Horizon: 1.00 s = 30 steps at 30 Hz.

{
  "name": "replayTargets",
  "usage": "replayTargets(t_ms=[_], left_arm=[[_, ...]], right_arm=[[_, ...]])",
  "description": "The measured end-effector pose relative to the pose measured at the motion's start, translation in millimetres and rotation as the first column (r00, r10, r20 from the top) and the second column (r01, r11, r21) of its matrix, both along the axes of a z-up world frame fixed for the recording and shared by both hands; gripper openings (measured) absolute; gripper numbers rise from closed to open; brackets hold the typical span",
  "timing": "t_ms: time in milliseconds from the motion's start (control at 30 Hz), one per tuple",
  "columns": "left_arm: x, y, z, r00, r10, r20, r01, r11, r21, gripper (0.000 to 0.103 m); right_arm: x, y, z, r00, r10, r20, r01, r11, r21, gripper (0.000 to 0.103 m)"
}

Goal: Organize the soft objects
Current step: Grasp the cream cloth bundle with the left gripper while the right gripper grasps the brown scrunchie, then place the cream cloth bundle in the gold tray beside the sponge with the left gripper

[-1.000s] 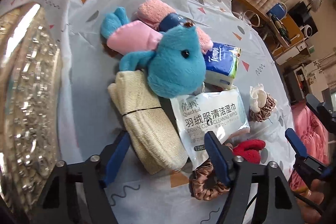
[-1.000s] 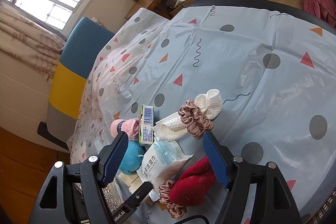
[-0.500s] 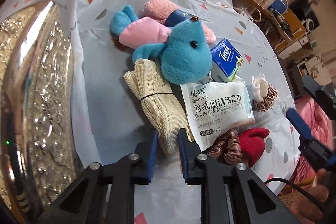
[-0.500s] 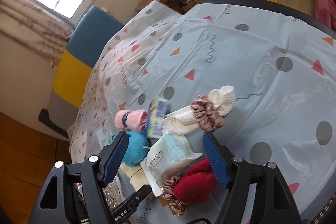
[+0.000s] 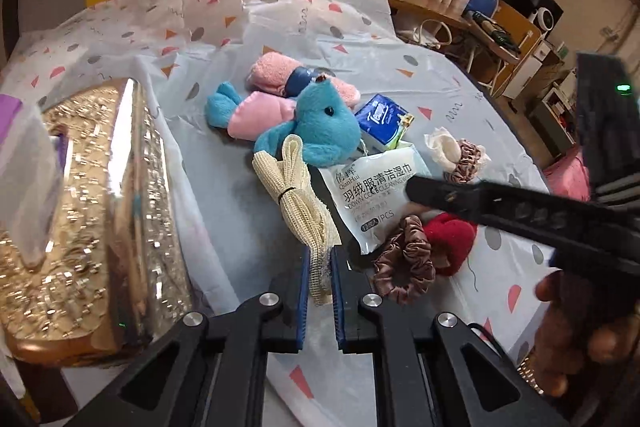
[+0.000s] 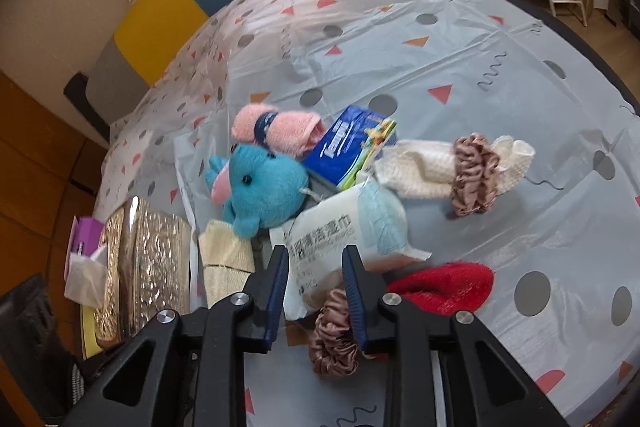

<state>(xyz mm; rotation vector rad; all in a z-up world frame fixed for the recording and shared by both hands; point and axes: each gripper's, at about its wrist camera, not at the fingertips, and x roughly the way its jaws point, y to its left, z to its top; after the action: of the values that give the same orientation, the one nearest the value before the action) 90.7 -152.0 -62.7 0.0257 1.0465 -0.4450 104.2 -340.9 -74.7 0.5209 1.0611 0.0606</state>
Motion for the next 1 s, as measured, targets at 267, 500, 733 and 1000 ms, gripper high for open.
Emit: replayTargets(t_ms=[267, 500, 733, 1000], left_arm=[[-20, 23, 33, 0.995, -0.025, 0.099, 0.03, 0.998, -0.046, 0.01], [-28, 40, 63, 0.986, -0.026, 0.167, 0.045, 0.993, -0.111, 0.01], [-27, 96, 96, 0.974, 0.08, 0.211, -0.036, 0.978, -0.206, 0.01], [-31, 224, 112, 0.914, 0.332, 0.231, -0.27, 0.927, -0.262, 0.01]], right_arm=[[-1, 23, -15, 0.991, 0.083, -0.104, -0.093, 0.991, -0.094, 0.032], [2, 42, -31, 0.97, 0.139, -0.2, -0.179, 0.964, -0.196, 0.033], [-1, 62, -44, 0.947, 0.184, -0.264, -0.261, 0.919, -0.296, 0.033], [-6, 70, -46, 0.941, 0.203, -0.27, -0.29, 0.895, -0.339, 0.033]])
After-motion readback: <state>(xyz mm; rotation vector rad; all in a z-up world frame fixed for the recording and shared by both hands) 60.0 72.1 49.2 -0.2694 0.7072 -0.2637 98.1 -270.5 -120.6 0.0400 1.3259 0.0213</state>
